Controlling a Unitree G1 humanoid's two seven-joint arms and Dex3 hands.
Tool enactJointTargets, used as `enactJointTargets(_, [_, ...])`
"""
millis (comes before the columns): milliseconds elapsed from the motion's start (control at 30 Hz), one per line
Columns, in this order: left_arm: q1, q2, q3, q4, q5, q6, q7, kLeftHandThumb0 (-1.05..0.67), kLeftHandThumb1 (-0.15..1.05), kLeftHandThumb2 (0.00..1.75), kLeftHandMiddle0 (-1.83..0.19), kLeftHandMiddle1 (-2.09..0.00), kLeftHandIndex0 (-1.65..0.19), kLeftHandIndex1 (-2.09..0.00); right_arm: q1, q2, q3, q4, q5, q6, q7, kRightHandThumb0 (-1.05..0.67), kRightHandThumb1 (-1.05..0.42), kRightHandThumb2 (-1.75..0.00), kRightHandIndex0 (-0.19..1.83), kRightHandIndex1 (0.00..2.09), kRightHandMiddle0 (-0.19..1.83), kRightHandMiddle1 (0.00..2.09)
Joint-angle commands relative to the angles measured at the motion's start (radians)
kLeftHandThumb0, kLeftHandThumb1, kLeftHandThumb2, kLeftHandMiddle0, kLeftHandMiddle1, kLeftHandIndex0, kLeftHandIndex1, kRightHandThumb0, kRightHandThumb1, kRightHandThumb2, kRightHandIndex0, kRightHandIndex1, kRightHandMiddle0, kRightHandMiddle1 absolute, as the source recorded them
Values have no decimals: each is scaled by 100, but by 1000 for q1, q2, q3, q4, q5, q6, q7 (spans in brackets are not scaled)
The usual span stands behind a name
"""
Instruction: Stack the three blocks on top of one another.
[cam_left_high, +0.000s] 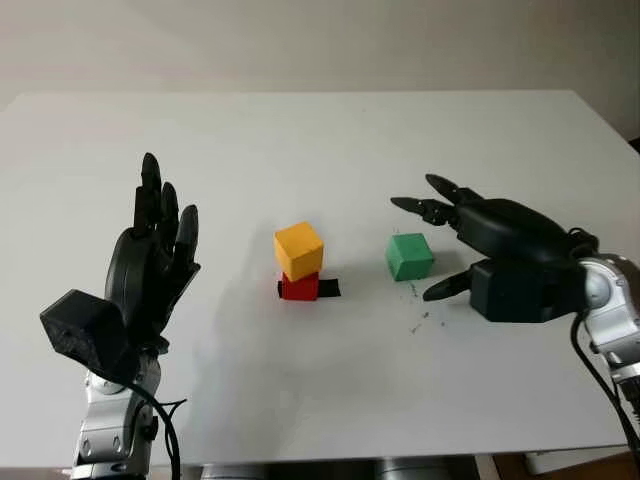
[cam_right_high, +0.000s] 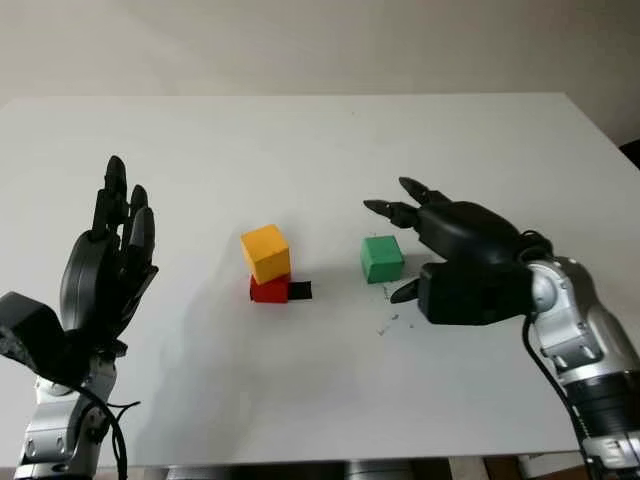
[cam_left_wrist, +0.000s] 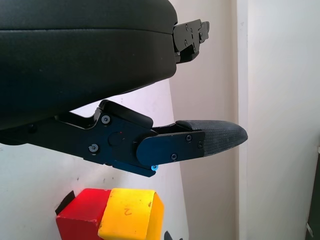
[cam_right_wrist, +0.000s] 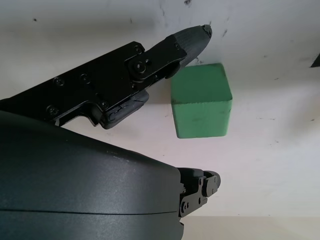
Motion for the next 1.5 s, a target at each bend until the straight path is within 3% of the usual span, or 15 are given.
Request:
enactJointTargets(0, [3, 7, 3, -23, 1, 6, 3, -74, 105, 50, 18, -5, 19, 0, -28, 16, 17, 24, -16, -13, -21, -64, -82, -5, -11, 6, 21, 8])
enactJointTargets(367, [7, 12, 7, -24, 6, 8, 4, -76, 105, 49, 18, -5, 19, 0, -47, 28, 42, 92, -59, -82, -153, -47, -85, -6, 1, 9, 43, 13])
enactJointTargets(600, [-1, 10, 6, -17, -1, 1, -3, -75, 105, 49, 19, -5, 19, 0, -44, 21, 45, 79, -85, -79, -190, -40, -87, -6, 18, 11, 68, 30])
enactJointTargets(667, [-1, 14, 5, -18, 1, 5, -5, -76, 105, 49, 19, -4, 19, 0, -43, 21, 44, 79, -90, -83, -202, -37, -87, -5, 25, 8, 58, 65])
enactJointTargets(800, [-2, 16, 5, -16, 8, 1, -3, -76, 105, 49, 19, -4, 19, 0, -46, 16, 48, 80, -108, -84, -218, -37, -89, -6, 30, 7, 54, 86])
enactJointTargets(1267, [4, 19, 5, -27, 3, 12, -4, -76, 105, 49, 19, -4, 19, 0, -82, 6, 49, 102, -131, -114, -208, -35, -89, -5, 38, 7, 55, 115])
enactJointTargets(1467, [3, 17, 2, -29, 2, 14, -4, -76, 105, 47, 19, -5, 19, 0, -120, 53, -3, 113, 69, -99, -94, -31, -89, -6, 36, 5, 48, 127])
